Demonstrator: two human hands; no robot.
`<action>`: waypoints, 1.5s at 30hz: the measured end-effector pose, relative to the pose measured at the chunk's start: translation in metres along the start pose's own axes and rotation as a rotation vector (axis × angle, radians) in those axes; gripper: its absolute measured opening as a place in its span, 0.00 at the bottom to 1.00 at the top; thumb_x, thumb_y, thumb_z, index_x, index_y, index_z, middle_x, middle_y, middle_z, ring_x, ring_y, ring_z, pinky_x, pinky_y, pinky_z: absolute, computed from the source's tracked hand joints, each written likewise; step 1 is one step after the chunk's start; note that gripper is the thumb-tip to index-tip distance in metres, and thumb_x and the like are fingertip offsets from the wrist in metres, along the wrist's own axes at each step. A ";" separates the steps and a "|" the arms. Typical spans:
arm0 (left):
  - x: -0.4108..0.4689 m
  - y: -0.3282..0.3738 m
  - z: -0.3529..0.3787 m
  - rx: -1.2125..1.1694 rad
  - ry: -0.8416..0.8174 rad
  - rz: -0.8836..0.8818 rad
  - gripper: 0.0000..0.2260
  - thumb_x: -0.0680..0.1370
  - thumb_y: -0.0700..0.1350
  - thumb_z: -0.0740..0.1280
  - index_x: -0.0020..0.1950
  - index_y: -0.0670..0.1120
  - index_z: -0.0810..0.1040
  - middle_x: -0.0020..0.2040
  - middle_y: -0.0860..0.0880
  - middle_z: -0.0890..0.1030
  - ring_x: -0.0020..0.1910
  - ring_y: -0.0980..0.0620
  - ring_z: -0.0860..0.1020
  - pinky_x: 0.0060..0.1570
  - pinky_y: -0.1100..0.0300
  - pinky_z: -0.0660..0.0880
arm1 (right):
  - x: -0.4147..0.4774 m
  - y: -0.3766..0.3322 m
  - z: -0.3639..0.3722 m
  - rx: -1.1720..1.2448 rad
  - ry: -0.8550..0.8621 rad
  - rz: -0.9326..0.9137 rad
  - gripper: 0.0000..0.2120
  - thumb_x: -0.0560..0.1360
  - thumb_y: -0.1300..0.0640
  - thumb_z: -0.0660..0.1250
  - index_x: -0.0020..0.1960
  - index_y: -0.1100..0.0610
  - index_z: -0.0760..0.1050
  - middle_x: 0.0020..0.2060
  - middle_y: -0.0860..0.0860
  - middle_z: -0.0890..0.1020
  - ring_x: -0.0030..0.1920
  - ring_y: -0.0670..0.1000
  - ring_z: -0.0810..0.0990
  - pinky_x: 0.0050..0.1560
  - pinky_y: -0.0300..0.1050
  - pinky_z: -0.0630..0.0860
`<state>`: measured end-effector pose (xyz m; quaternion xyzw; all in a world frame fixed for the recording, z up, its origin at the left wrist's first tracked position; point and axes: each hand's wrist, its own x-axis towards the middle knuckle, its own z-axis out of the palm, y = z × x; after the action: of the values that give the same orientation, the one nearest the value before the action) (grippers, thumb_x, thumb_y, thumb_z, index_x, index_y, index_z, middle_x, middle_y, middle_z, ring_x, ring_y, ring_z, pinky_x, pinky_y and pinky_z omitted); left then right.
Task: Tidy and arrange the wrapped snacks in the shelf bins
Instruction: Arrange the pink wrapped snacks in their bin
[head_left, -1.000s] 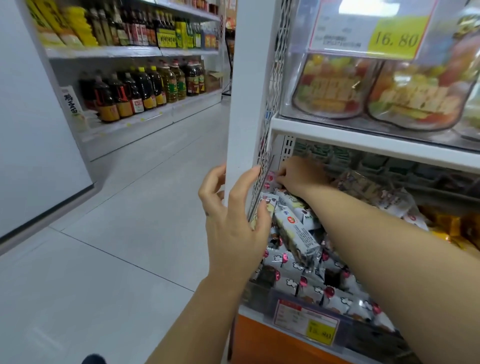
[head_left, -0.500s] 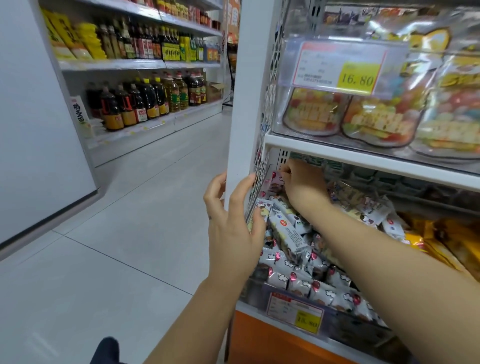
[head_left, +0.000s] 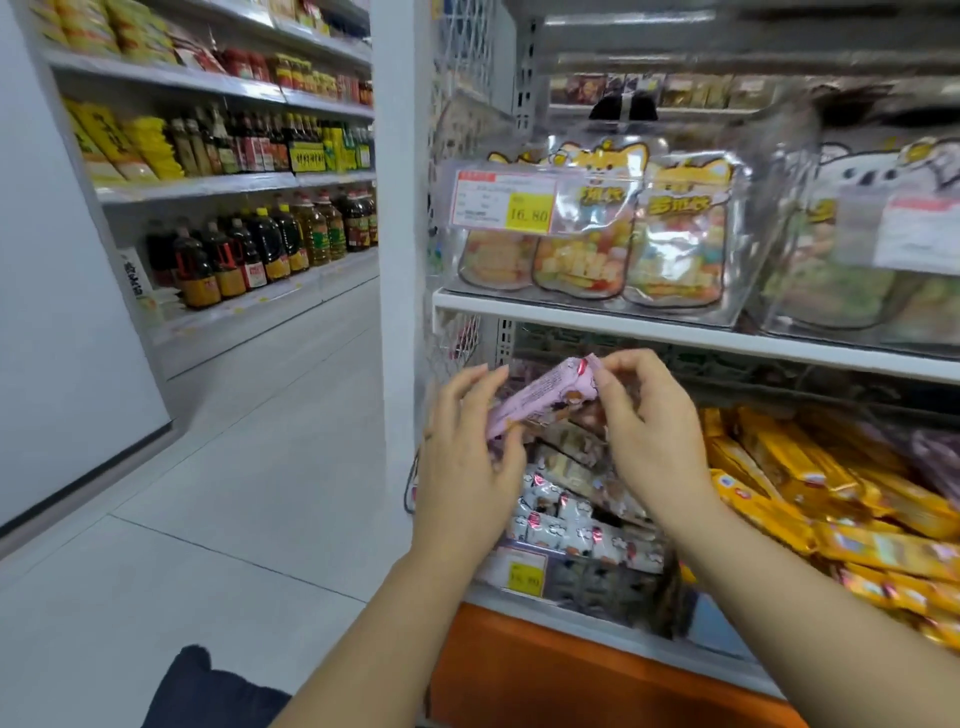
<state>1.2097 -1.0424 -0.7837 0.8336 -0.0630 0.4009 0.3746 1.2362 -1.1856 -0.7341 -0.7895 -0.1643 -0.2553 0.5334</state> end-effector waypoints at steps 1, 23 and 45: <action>0.000 0.010 0.005 -0.013 -0.053 0.027 0.23 0.76 0.41 0.66 0.70 0.50 0.68 0.67 0.53 0.67 0.64 0.60 0.65 0.63 0.63 0.63 | -0.005 -0.003 -0.013 0.009 0.006 0.005 0.04 0.78 0.54 0.62 0.45 0.49 0.72 0.36 0.48 0.79 0.34 0.43 0.79 0.32 0.35 0.73; -0.052 0.218 0.167 -0.296 -0.787 0.243 0.25 0.76 0.47 0.68 0.72 0.54 0.65 0.68 0.55 0.71 0.63 0.58 0.72 0.63 0.63 0.68 | -0.080 0.072 -0.261 -0.047 0.405 0.215 0.12 0.72 0.59 0.71 0.48 0.50 0.69 0.43 0.46 0.76 0.37 0.40 0.78 0.38 0.33 0.73; -0.067 0.220 0.195 0.059 -0.879 0.398 0.16 0.80 0.49 0.60 0.68 0.56 0.71 0.72 0.56 0.64 0.70 0.54 0.63 0.73 0.47 0.55 | -0.091 0.146 -0.331 -0.945 0.269 0.058 0.16 0.65 0.71 0.69 0.50 0.57 0.80 0.48 0.55 0.83 0.49 0.62 0.78 0.49 0.57 0.75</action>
<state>1.1968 -1.3438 -0.7823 0.9062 -0.3624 0.0761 0.2043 1.1646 -1.5462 -0.7977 -0.9095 0.0619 -0.3864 0.1404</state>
